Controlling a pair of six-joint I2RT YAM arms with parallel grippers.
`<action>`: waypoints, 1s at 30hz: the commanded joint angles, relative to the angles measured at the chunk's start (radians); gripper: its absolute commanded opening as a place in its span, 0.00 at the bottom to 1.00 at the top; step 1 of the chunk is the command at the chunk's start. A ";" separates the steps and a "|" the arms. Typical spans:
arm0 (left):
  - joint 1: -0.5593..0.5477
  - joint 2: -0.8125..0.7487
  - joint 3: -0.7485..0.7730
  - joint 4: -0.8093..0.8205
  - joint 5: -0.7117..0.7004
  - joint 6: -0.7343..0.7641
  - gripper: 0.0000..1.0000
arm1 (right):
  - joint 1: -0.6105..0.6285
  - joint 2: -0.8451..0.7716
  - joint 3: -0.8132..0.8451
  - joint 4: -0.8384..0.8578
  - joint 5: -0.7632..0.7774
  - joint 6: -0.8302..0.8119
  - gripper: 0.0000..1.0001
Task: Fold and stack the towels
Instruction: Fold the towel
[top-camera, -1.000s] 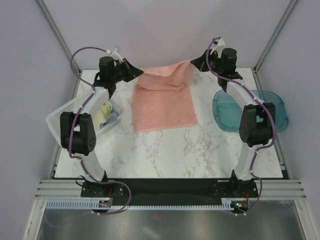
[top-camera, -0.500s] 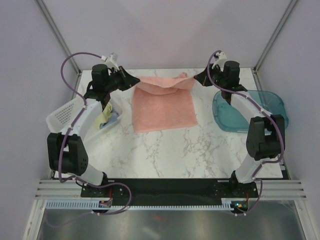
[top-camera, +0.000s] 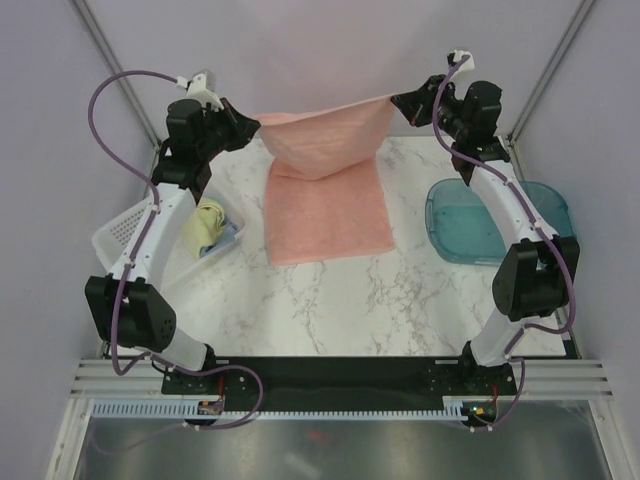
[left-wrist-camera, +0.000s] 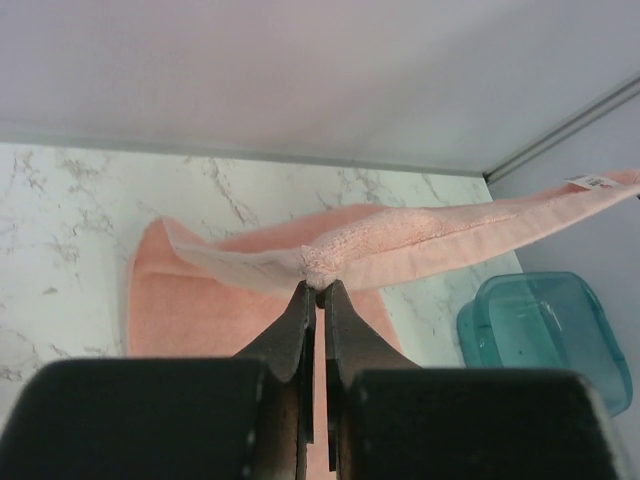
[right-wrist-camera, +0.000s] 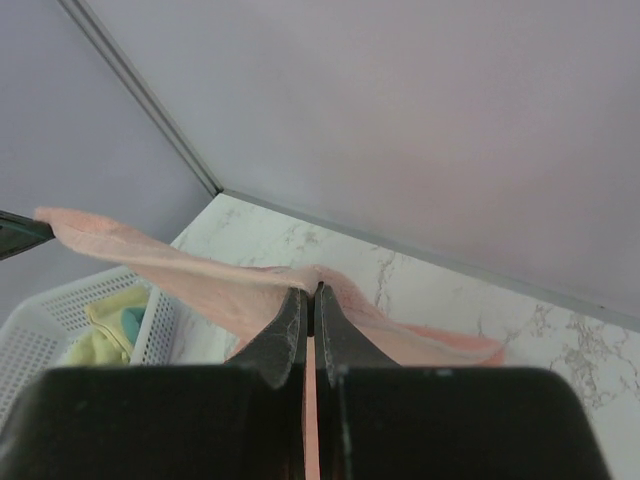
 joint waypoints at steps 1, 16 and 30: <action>0.002 -0.038 0.069 -0.019 -0.028 0.079 0.02 | 0.003 -0.004 0.071 0.014 -0.024 0.011 0.00; 0.001 -0.122 0.025 -0.083 -0.048 0.140 0.02 | 0.003 -0.065 0.008 -0.051 -0.030 -0.052 0.00; -0.016 -0.156 -0.234 -0.120 0.033 0.065 0.02 | 0.006 -0.090 -0.193 -0.050 -0.036 -0.066 0.00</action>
